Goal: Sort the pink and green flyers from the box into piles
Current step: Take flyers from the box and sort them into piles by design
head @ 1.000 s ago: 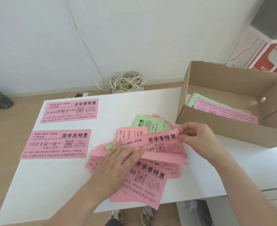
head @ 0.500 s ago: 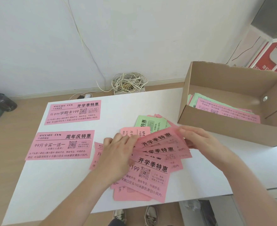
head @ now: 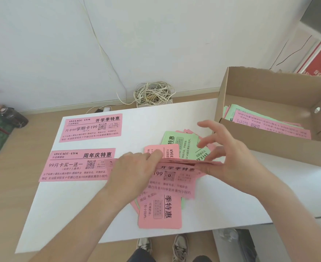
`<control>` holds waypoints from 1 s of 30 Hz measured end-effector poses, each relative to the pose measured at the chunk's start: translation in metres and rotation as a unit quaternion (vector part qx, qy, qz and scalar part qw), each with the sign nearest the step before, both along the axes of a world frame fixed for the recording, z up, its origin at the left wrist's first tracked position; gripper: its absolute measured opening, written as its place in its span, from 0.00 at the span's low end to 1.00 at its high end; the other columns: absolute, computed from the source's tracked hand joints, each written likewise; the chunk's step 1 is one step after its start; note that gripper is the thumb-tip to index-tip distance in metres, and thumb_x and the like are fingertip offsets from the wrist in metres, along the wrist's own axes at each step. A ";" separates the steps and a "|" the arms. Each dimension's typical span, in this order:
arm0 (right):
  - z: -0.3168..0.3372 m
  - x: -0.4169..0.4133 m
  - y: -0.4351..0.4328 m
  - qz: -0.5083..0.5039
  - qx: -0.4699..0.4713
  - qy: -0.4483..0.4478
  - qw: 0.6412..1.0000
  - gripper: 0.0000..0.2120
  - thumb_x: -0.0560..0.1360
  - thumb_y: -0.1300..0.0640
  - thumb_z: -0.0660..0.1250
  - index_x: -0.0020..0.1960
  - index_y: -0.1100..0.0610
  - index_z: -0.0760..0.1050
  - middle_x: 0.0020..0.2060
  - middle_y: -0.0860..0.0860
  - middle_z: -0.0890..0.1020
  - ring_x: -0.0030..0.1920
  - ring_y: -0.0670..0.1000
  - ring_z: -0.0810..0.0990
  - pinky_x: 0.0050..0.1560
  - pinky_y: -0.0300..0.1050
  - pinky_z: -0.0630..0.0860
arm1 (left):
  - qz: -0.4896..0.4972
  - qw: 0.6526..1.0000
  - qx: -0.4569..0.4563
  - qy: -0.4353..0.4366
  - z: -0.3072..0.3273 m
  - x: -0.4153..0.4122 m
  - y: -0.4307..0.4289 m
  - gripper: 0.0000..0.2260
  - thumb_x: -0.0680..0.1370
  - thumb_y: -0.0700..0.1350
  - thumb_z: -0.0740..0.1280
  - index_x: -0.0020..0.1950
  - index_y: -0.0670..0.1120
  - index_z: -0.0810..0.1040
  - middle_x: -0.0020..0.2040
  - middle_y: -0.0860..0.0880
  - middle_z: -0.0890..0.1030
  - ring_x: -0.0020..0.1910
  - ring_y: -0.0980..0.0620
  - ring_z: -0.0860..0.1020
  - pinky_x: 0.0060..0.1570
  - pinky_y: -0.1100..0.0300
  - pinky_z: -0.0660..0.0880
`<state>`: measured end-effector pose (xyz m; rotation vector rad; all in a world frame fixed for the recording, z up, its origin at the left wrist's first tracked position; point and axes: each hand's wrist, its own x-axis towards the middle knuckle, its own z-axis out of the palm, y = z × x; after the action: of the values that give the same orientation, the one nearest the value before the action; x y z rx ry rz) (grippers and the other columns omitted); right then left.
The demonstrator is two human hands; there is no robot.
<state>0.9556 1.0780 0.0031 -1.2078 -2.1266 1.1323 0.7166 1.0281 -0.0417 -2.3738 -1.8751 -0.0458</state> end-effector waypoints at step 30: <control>-0.054 -0.008 0.004 -0.184 -0.162 0.238 0.940 0.15 0.69 0.74 0.63 0.44 0.55 0.77 0.42 0.52 0.84 0.39 0.48 0.82 0.29 0.37 0.73 | 0.235 0.744 -0.017 -0.626 -0.007 -0.041 0.004 0.16 0.68 0.29 0.73 0.46 0.49 0.78 0.49 0.55 0.80 0.53 0.59 0.77 0.60 0.62 0.71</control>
<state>0.9479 1.0815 -0.0513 -1.2439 -1.3277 1.4516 0.6760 1.0317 -0.0489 -1.7720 -2.8119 -1.9717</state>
